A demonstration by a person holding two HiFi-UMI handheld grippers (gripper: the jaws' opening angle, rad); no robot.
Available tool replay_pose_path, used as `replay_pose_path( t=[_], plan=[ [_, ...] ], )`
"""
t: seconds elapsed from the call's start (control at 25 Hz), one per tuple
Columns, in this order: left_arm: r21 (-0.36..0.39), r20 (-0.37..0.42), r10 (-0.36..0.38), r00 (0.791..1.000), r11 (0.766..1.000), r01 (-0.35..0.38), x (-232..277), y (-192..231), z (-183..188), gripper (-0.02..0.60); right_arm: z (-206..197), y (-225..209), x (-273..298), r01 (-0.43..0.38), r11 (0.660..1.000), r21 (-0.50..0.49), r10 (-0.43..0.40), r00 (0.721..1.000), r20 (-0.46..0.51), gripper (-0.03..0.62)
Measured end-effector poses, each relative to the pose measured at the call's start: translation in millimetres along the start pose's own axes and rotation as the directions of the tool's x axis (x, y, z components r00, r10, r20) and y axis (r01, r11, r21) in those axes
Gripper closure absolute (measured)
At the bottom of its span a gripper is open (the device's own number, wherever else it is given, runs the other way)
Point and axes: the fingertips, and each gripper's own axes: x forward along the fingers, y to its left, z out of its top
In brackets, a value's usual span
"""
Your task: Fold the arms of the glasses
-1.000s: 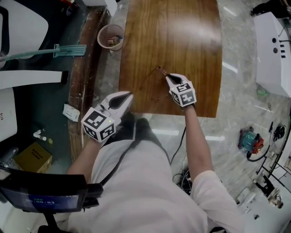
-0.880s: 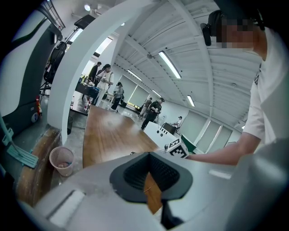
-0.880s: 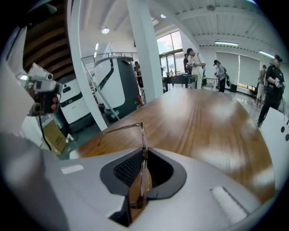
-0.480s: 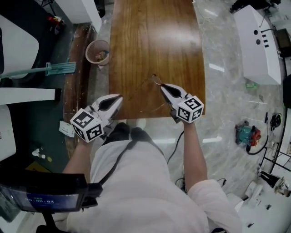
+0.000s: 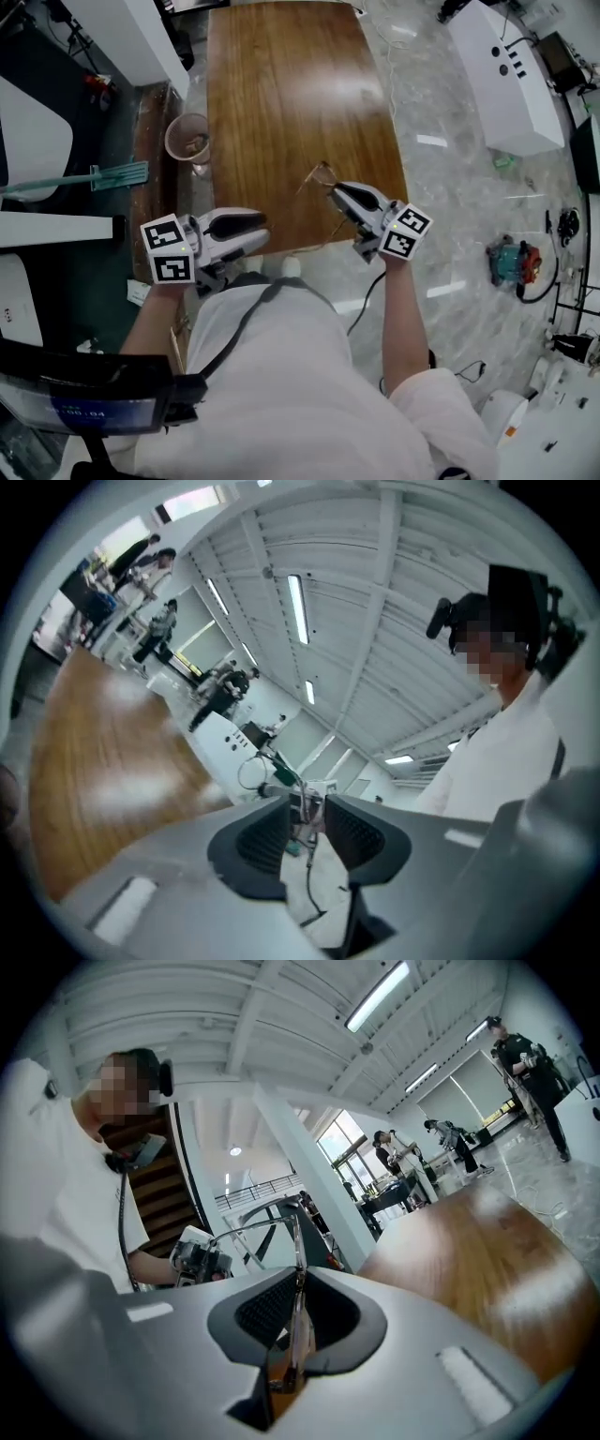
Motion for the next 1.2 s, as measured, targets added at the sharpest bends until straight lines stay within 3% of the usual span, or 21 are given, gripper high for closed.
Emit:
replay_pose_path(
  t=[0.12, 0.36, 0.64, 0.92, 1.2],
  plan=[
    [-0.056, -0.045, -0.147, 0.988, 0.988, 0.145, 8, -24, -5, 0.465, 3, 13, -5, -0.036, 0.999, 0.005, 0.036, 0.999, 0.02, 0.557],
    [-0.074, -0.115, -0.23, 0.966, 0.972, 0.222, 21, -38, -23, 0.549, -1, 27, -7, -0.064, 0.998, 0.01, 0.064, 0.997, 0.04, 0.557],
    [-0.057, -0.181, -0.211, 0.961, 0.977, 0.204, 36, -32, -48, 0.566, 11, 51, 6, -0.085, 0.992, 0.088, 0.068, 0.981, 0.18, 0.557],
    [-0.031, -0.24, -0.216, 0.947, 0.976, 0.215, 57, -33, -63, 0.56, 20, 86, 22, -0.174, 0.97, 0.172, 0.12, 0.951, 0.286, 0.557],
    [-0.105, -0.243, -0.145, 0.959, 0.987, 0.123, 64, -20, -65, 0.541, 27, 106, 22, -0.188, 0.969, 0.162, 0.129, 0.94, 0.316, 0.557]
  ],
)
